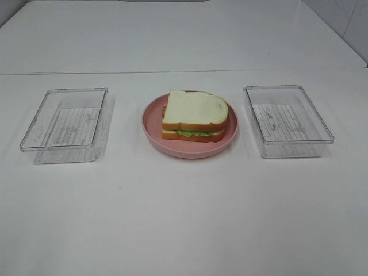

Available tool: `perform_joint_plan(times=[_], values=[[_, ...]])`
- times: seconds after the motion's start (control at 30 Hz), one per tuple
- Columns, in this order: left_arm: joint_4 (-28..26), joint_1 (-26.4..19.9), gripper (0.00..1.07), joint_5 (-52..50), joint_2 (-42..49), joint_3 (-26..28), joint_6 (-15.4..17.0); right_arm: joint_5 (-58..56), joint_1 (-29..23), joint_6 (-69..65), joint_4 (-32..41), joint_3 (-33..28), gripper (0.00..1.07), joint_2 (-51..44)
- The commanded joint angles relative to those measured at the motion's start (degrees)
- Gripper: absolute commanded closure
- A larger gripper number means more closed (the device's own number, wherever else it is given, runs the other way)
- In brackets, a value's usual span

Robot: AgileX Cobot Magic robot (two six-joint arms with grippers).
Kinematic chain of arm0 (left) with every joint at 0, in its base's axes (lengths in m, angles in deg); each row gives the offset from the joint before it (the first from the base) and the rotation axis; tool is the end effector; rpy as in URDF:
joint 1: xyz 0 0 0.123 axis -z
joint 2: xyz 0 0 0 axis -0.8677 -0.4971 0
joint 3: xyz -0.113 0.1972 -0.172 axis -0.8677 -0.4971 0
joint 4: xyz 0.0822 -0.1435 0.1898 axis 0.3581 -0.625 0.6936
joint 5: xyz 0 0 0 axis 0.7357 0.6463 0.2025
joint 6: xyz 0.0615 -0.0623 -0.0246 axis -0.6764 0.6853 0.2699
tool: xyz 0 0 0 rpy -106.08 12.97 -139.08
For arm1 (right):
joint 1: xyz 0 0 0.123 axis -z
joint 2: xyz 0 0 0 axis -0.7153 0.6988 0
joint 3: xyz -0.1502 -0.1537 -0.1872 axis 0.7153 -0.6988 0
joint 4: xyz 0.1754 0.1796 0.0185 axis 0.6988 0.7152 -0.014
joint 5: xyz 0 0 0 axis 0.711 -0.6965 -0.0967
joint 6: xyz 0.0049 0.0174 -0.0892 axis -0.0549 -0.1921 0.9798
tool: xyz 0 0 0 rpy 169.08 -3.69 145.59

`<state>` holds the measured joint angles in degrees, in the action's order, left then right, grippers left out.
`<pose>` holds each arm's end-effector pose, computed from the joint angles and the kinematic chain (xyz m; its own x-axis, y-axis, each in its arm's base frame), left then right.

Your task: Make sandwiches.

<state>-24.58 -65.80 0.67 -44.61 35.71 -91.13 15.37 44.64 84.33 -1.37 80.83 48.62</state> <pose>-0.0080 -0.0124 0.2818 -0.4444 -0.0690 -0.8932 0.0043 0.9969 -0.0791 -0.0033 0.0060 0.2614 -0.5294 -0.0550 -0.8466 -0.0974 0.9952 -0.0038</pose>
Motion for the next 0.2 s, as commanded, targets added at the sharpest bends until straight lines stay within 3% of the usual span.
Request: perform_joint_plan(times=[0.03, 0.2], values=[[-0.69, -0.23, 0.04, -0.57, 0.92, -0.17, 0.00, 0.29, 0.23, -0.17, 0.40, -0.06, 0.22, -1.66], [-0.69, -0.23, 0.04, -0.57, 0.92, -0.17, 0.00, 0.29, 0.23, -0.17, 0.40, -0.06, 0.22, -1.66]])
